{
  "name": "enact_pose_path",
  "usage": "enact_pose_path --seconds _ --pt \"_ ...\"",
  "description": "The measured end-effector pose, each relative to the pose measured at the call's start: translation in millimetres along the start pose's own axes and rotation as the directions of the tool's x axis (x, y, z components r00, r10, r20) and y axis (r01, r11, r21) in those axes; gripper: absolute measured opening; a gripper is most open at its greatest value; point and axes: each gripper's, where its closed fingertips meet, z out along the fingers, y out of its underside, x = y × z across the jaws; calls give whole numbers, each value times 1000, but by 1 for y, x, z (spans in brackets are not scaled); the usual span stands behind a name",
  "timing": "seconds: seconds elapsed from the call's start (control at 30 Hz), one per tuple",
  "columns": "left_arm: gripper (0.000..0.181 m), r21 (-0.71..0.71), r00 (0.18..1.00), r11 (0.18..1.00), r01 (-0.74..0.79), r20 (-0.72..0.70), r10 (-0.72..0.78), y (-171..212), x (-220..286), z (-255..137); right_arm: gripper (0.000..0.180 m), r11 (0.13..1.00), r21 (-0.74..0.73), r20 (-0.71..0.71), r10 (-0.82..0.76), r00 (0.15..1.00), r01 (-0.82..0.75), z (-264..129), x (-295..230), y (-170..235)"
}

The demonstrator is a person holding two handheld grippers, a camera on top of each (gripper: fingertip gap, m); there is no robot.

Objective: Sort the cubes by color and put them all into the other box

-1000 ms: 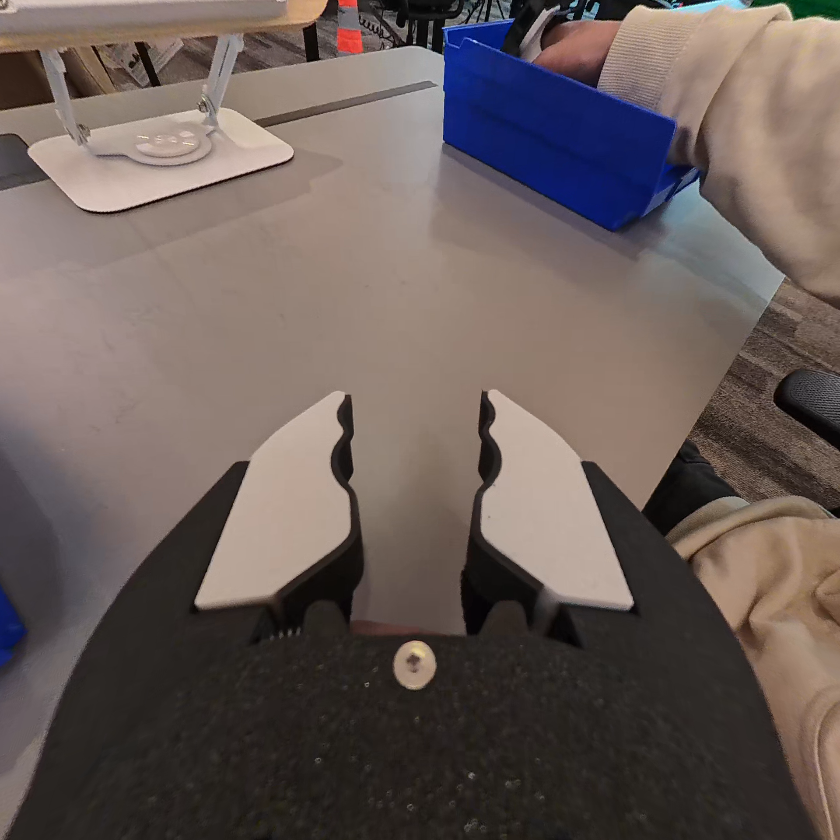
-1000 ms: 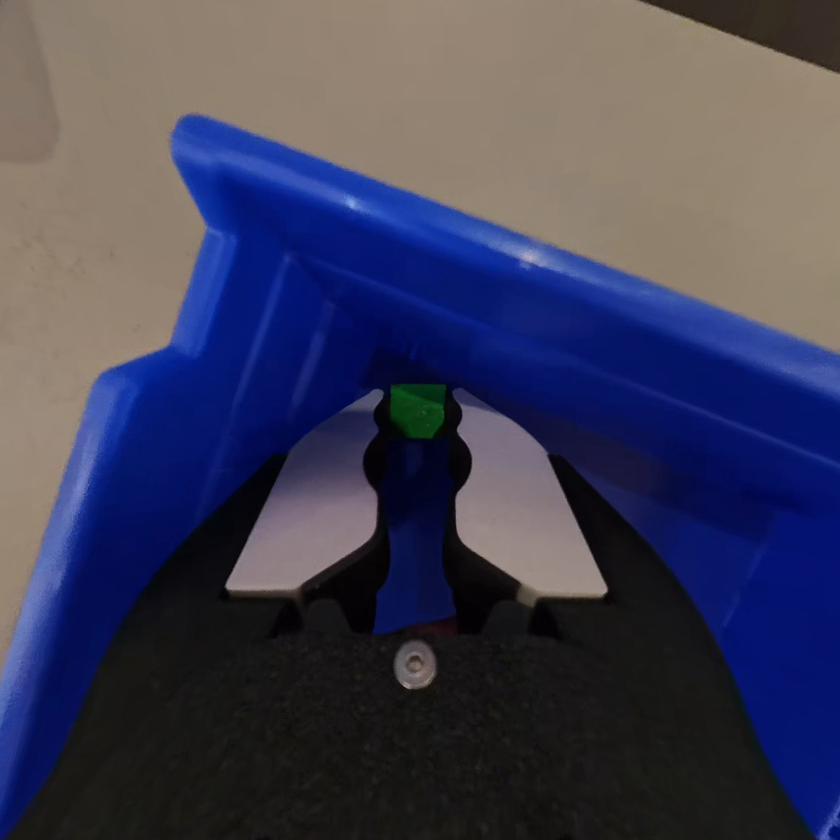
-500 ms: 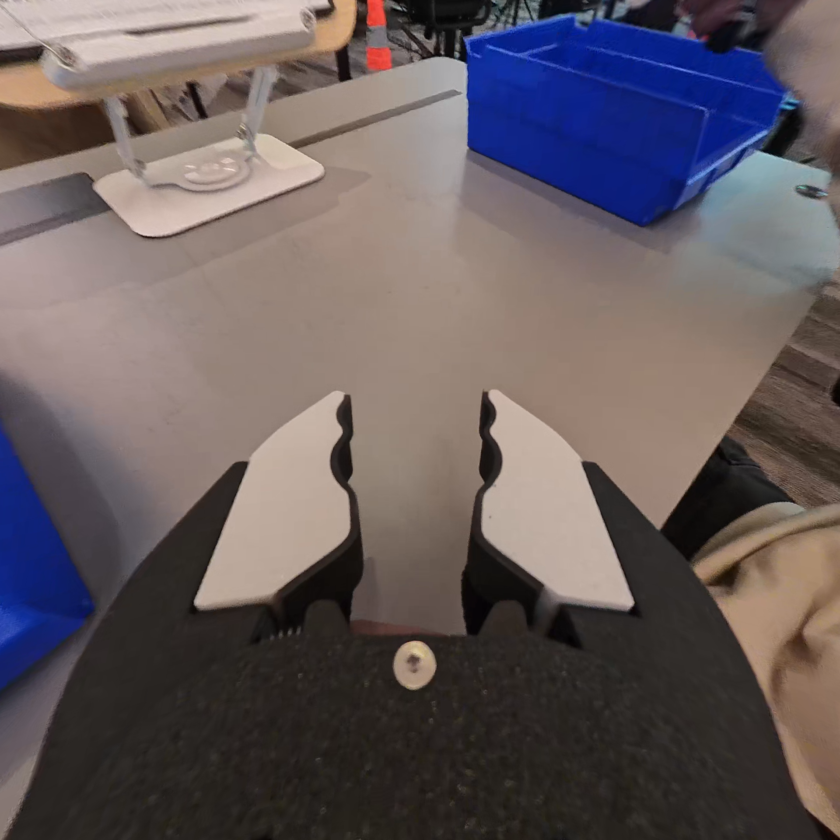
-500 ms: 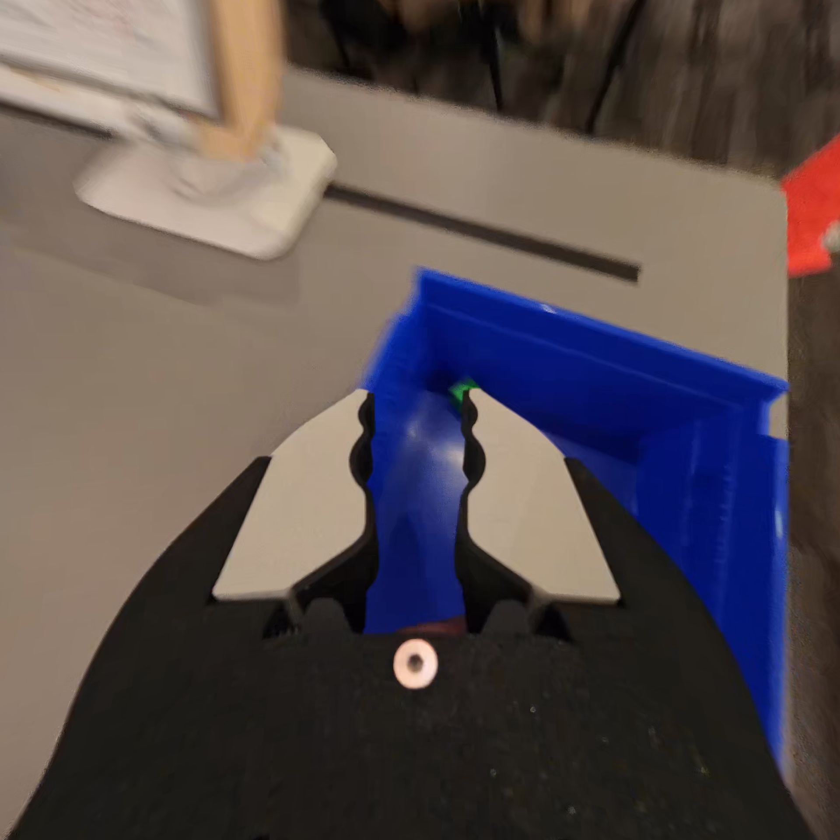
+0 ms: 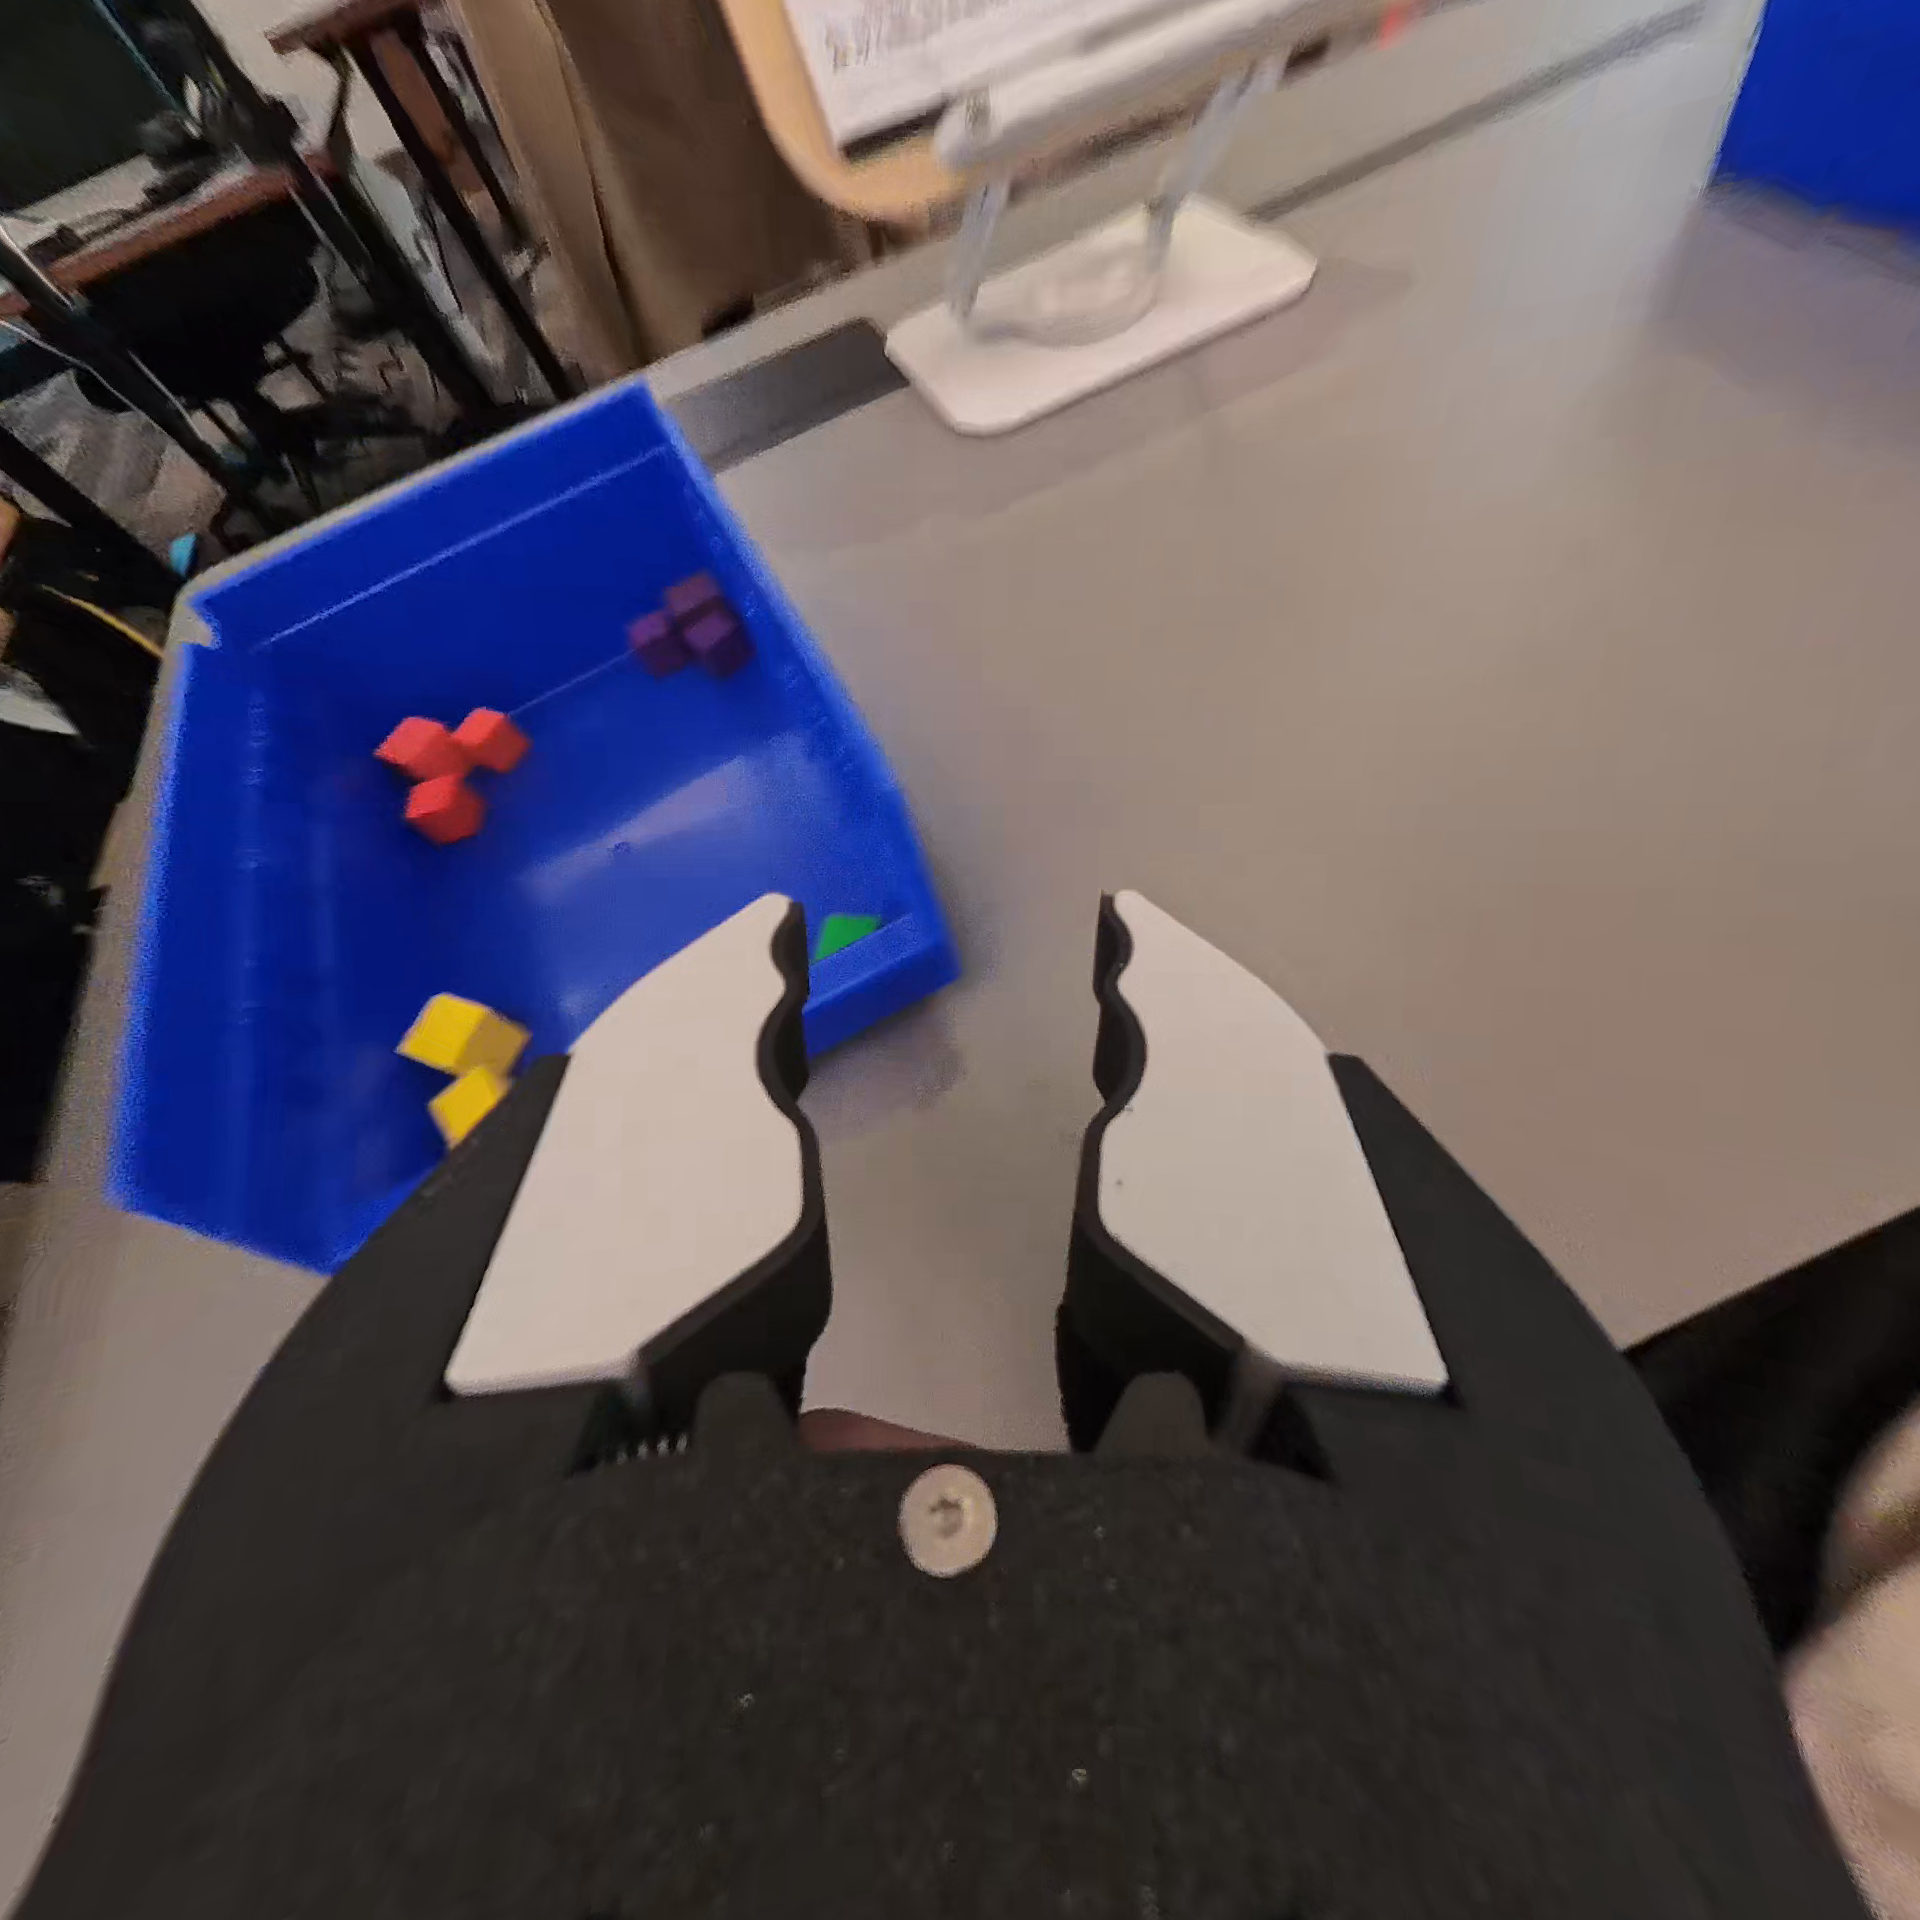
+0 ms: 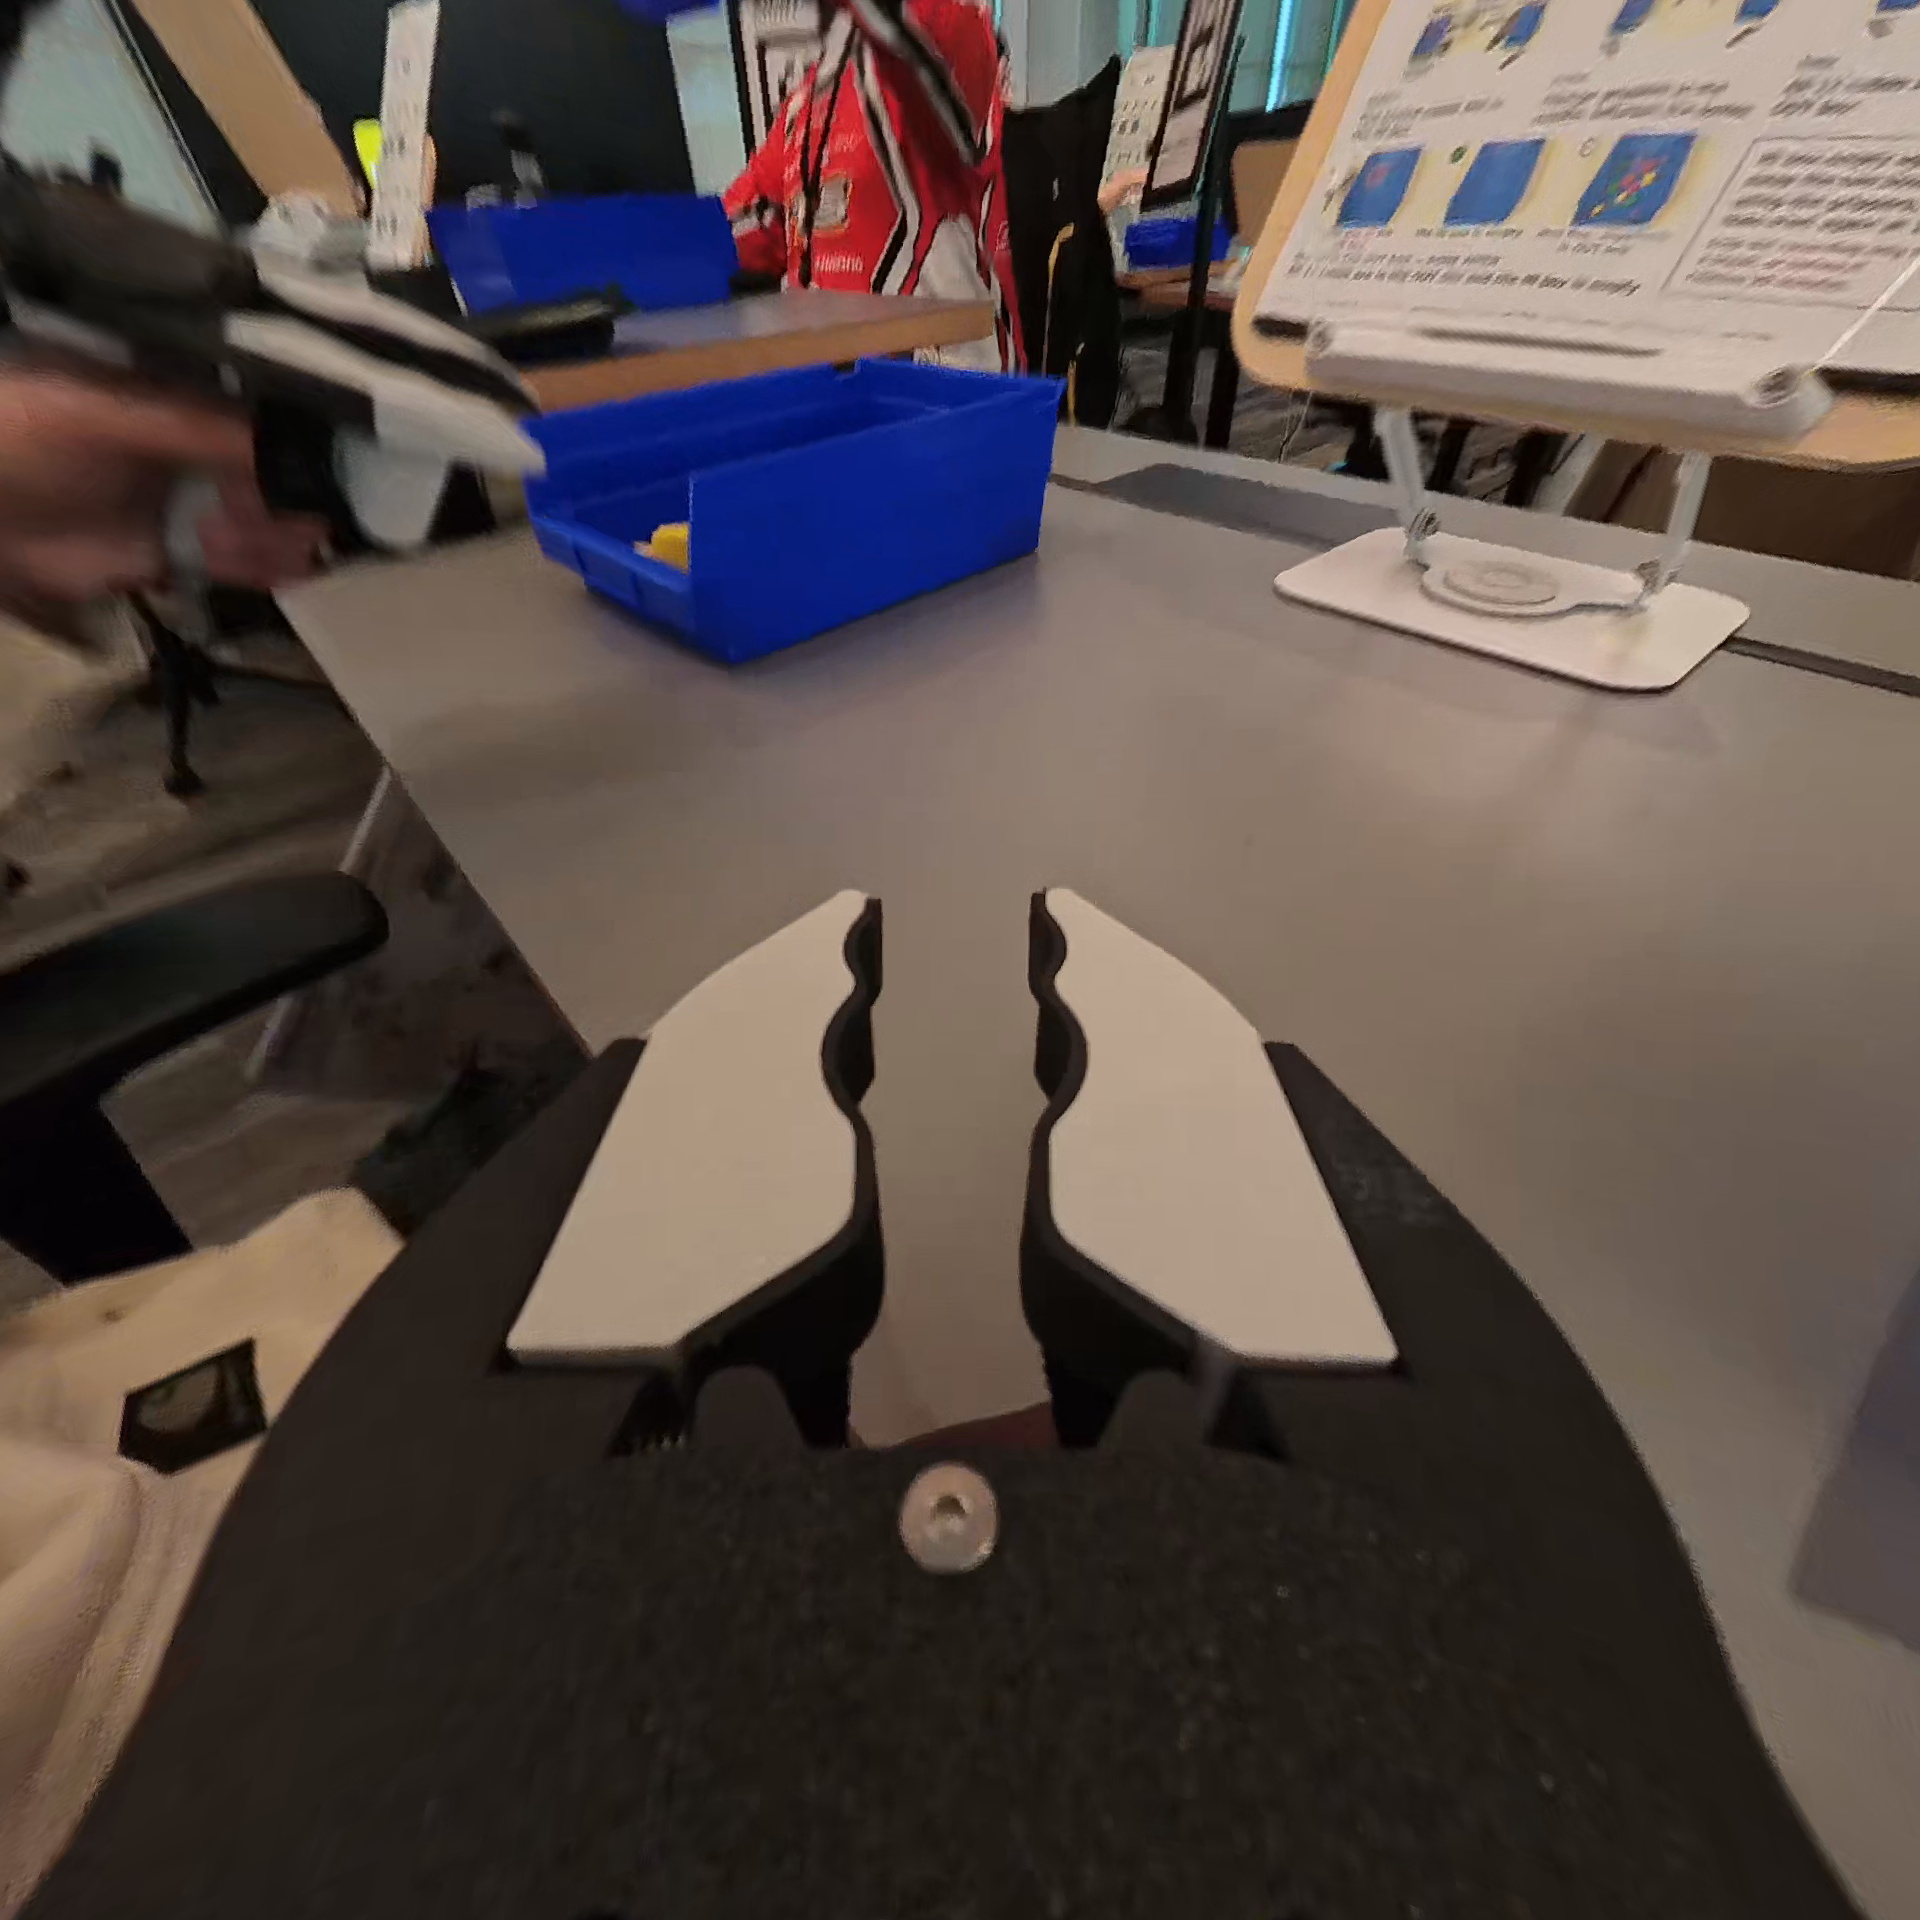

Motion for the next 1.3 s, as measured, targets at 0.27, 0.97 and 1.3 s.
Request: enact_pose_path --seconds 0.27,0.97,1.3 --pt "57 -490 937 809 -325 -282 206 42 -80 63 26 999 -36 29 -29 999 30 13 -4 2" --pt "1 -857 927 499 128 -76 -367 98 -83 108 25 994 -104 89 41 995 -31 7 -1 16" --pt "0 -841 903 526 124 -124 -411 87 -81 97 23 995 -95 75 24 997 -17 0 5 11"
